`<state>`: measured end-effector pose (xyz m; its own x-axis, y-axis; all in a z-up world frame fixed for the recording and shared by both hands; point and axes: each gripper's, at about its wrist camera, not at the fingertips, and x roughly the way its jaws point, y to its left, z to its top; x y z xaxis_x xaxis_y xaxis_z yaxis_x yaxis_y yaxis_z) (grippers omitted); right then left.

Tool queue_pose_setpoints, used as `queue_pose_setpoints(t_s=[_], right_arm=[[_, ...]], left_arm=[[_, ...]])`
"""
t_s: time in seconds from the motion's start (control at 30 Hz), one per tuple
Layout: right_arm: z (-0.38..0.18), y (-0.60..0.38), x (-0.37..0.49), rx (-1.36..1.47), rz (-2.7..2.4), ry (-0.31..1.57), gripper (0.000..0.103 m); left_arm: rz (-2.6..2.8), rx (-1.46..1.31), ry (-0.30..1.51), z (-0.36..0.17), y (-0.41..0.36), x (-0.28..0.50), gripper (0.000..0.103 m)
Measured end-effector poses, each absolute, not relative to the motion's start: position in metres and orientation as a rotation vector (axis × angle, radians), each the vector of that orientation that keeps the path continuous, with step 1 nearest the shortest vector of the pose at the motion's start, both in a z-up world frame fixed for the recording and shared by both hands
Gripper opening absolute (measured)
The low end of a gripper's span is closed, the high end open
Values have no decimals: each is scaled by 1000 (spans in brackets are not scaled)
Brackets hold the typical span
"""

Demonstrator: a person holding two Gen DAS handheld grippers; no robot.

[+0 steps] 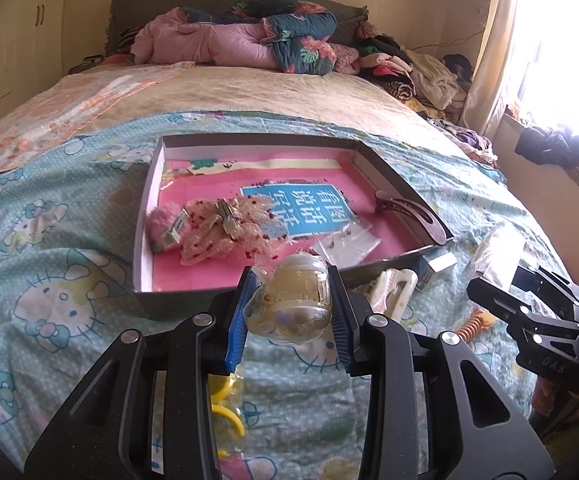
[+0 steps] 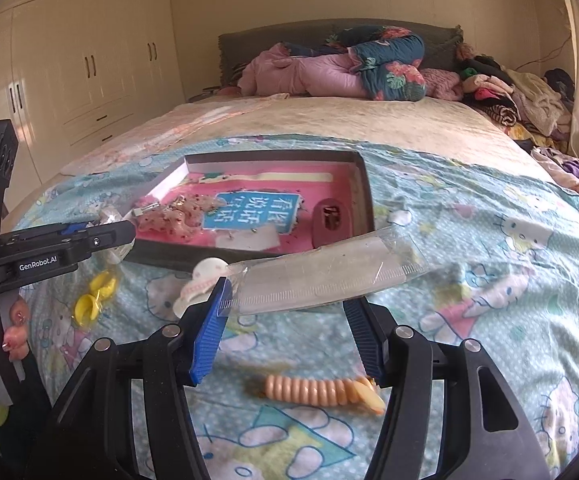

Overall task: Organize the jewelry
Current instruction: 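Lower the cream-item bag into the tray with the left tool while the right tool releases the packet there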

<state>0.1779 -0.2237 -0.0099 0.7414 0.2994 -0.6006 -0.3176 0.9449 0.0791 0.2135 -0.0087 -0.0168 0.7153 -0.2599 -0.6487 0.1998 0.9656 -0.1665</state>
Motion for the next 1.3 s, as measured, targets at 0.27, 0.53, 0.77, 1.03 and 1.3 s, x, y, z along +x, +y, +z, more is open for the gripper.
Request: queue_pose_setpoints(t_s=[0.27,0.53,0.77,1.03,1.3], right_arm=[[-6,-202,193,-43,369,649,56],[-6,-187,210,-57,392,651,56],[-5,-176,228,-70,403,652,56],[-1,-167,246,-81,405,648,56],[-1,-162,273,-92,399,660,56]], left_arm=[[-234,-101,722,-12,6,224,27],[-214,-117,727,-13,17,236,27],[-198,-131,727,-14,24,248,27],[-180,-139,730,-13,31,266,27],[-176,-128,733,-12,30,286,27]])
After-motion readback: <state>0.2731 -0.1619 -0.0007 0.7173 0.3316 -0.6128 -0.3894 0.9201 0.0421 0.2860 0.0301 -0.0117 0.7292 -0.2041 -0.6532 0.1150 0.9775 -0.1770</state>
